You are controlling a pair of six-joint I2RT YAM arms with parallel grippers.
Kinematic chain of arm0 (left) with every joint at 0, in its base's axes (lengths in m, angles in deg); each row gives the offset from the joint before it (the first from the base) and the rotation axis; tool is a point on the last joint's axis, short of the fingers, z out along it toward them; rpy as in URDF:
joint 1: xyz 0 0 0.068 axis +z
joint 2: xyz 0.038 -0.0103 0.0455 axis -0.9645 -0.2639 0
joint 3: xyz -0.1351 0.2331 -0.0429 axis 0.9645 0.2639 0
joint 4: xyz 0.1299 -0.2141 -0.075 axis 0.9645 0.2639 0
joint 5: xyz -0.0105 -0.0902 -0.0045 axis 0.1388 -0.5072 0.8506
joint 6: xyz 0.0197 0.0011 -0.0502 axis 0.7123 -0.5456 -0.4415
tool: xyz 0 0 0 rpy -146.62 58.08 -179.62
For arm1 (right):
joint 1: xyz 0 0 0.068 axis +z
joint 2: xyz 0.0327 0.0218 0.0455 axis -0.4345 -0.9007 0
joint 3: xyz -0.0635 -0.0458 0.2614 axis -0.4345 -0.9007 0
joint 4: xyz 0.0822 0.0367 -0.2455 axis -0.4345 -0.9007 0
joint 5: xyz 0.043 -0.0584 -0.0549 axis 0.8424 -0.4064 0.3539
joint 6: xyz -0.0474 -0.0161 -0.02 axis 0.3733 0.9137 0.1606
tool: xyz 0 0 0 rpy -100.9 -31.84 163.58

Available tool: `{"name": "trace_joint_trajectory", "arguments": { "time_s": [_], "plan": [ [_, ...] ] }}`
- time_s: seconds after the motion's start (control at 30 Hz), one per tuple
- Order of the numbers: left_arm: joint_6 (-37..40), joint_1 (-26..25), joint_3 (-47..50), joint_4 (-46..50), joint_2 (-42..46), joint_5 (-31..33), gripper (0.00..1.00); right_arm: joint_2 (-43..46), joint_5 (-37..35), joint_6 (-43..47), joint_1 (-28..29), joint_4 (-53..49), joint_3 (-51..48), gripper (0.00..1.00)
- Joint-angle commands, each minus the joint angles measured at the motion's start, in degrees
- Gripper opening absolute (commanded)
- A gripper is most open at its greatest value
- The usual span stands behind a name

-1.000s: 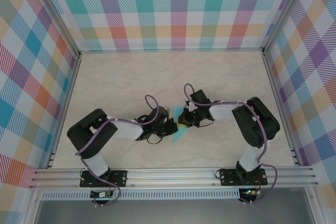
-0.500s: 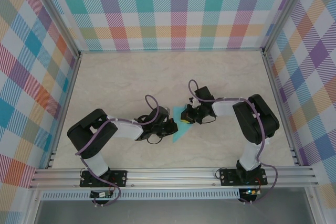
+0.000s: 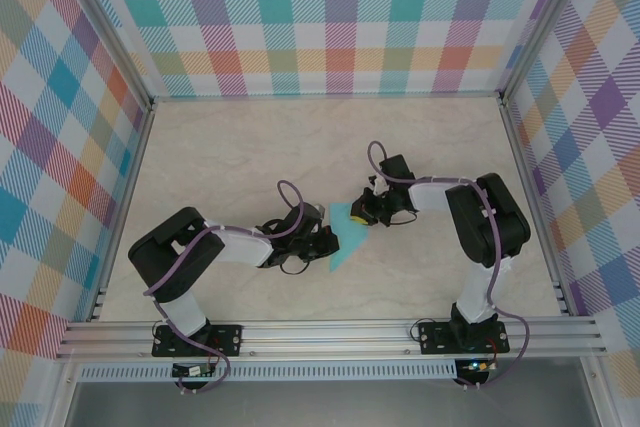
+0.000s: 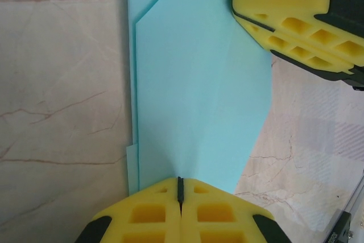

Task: Fold a paper plane with a square sheet of paper (pick it up from the middle)
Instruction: Fourth fold the wing at the center of the table.

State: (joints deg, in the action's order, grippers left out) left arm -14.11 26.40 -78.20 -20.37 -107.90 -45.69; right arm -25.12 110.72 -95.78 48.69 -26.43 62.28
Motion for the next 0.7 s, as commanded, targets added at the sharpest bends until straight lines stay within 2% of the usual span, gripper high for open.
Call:
{"name": "trace_joint_trajectory", "arguments": {
  "time_s": [0.0,0.5,0.67],
  "plan": [
    [1.7,-1.2,2.9,13.2,-4.3,1.8,0.0,-2.2,-5.2,2.0,-2.4,0.4,2.4,0.09],
    [2.1,-1.2,3.5,14.2,-4.0,2.0,0.0,-5.1,-6.5,4.2,-4.5,-5.7,9.7,0.1],
    [2.6,-1.2,3.7,14.8,-3.5,2.1,0.0,-1.7,-5.2,5.6,-4.6,-8.7,12.3,0.11]
  ]
}}
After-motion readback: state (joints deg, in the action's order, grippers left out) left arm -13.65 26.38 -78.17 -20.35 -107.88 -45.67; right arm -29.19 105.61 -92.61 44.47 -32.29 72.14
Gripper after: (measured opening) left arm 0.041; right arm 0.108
